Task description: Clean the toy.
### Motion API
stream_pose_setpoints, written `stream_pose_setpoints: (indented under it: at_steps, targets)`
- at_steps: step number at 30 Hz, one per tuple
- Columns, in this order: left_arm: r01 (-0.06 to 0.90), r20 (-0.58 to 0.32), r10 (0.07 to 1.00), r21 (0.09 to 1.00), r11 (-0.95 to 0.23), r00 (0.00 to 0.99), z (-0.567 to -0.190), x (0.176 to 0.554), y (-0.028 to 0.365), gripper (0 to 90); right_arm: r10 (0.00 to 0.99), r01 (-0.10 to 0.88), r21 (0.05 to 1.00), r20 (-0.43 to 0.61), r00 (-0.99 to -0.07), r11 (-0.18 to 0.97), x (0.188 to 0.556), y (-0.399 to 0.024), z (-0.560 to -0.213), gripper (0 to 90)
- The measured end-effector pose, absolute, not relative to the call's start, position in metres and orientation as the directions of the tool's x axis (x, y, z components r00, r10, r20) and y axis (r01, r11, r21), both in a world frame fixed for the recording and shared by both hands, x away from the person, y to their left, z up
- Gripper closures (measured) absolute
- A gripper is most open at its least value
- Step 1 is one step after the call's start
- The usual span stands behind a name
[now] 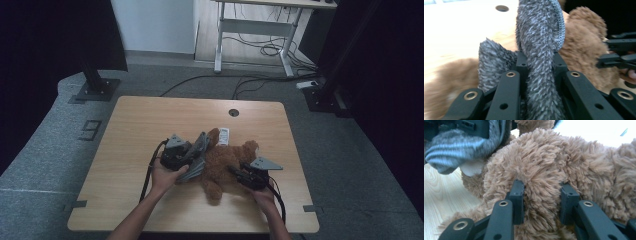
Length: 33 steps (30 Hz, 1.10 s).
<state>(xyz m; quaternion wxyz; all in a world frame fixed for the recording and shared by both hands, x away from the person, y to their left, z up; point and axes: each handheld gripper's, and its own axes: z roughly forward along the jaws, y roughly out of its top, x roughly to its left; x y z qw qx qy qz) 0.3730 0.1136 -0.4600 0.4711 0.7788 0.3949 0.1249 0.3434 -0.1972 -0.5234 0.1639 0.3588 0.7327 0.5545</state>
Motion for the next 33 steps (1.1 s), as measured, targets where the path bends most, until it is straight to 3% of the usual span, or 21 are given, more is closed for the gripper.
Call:
stream_pose_setpoints:
  at_steps: [12, 15, 20, 28, 33]
  targets:
    - [0.545, -0.145, 0.839, 0.814, -0.199, 0.524, -0.482, 0.38, 0.165, 74.7, 0.707, 0.352, 0.93, 0.178, -0.684, 0.106, 0.344, -0.198, -0.525, 63.4]
    - [0.599, -0.161, 0.862, 0.778, -0.189, 0.481, -0.503, 0.38, 0.18, 74.9, 0.707, 0.355, 0.929, 0.183, -0.683, 0.102, 0.345, -0.199, -0.525, 63.3]
    - [0.663, -0.187, 0.851, 0.714, -0.225, 0.491, -0.531, 0.382, 0.183, 75.2, 0.702, 0.363, 0.927, 0.2, -0.683, 0.09, 0.347, -0.201, -0.526, 63.6]
    - [0.539, -0.169, 0.826, 0.822, -0.183, 0.538, -0.478, 0.37, 0.183, 75.1, 0.7, 0.368, 0.926, 0.205, -0.684, 0.088, 0.348, -0.202, -0.526, 63.5]
    - [0.483, -0.173, 0.784, 0.857, -0.178, 0.596, -0.448, 0.365, 0.163, 75.0, 0.7, 0.368, 0.925, 0.206, -0.684, 0.088, 0.348, -0.202, -0.526, 63.6]
